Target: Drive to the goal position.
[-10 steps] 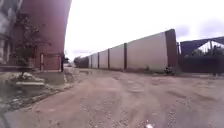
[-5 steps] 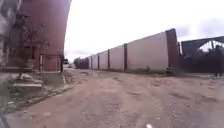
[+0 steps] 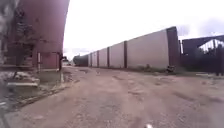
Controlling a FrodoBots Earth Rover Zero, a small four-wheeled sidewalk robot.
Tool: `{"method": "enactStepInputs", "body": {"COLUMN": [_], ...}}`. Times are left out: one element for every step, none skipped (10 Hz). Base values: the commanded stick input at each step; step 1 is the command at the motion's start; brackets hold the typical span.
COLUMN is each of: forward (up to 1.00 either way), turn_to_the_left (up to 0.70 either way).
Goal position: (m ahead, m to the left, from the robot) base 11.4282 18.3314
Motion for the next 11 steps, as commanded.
{"method": "enactStepInputs", "body": {"forward": [0.3,0.3,0.3,0.3,0.3,0.3,0.3,0.3,0.3,0.3,0.3], "turn_to_the_left": [0.0,0.0,0.0,0.0,0.0,0.0,0.0,0.0,0.0,0.0,0.0]}}
